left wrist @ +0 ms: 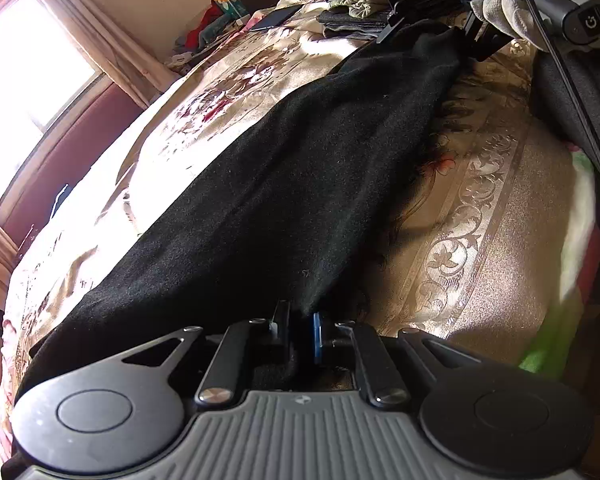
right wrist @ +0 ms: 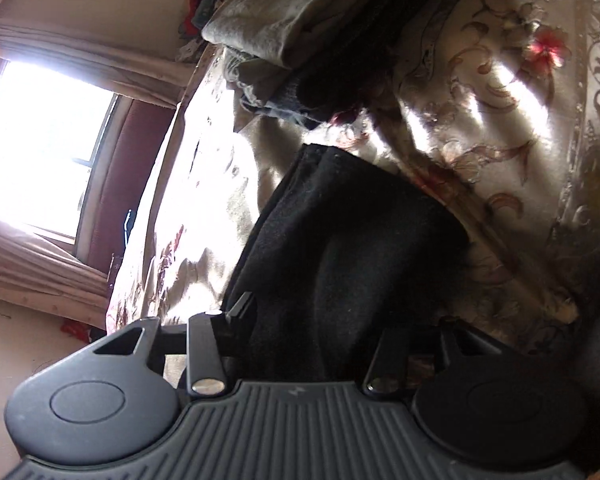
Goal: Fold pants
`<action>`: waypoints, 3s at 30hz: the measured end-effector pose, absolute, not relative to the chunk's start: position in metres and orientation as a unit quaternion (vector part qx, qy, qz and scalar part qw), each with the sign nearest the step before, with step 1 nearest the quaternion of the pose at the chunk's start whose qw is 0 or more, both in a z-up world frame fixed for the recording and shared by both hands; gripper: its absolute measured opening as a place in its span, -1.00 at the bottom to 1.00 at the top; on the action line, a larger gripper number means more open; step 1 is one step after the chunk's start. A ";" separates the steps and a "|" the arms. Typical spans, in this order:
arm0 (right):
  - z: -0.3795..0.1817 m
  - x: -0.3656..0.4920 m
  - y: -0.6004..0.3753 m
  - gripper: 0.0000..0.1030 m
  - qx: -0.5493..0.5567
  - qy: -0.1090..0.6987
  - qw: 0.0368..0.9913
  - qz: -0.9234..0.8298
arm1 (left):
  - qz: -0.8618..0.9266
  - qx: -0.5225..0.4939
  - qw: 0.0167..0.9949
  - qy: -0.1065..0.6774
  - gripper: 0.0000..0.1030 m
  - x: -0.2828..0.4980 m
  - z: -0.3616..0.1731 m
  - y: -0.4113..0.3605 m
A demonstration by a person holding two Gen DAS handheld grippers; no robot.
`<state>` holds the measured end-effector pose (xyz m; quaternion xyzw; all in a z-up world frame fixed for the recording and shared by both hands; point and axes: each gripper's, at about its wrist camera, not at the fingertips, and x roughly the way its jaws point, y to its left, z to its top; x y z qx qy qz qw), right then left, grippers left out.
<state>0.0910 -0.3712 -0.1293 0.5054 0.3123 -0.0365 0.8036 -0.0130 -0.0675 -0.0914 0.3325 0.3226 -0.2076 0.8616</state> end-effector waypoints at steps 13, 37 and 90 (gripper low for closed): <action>-0.042 0.107 -0.353 -0.81 0.459 0.257 0.849 0.043 | -0.190 0.204 0.911 0.304 -0.32 -0.013 -0.053 -0.013; 0.005 0.154 0.099 -0.80 0.148 0.377 0.823 0.397 | 0.015 -0.021 0.954 0.298 -0.26 -0.041 -0.088 0.141; -0.063 0.258 0.021 -0.15 0.089 0.463 0.718 0.511 | 0.050 -0.069 0.949 0.304 -0.12 -0.009 -0.011 0.184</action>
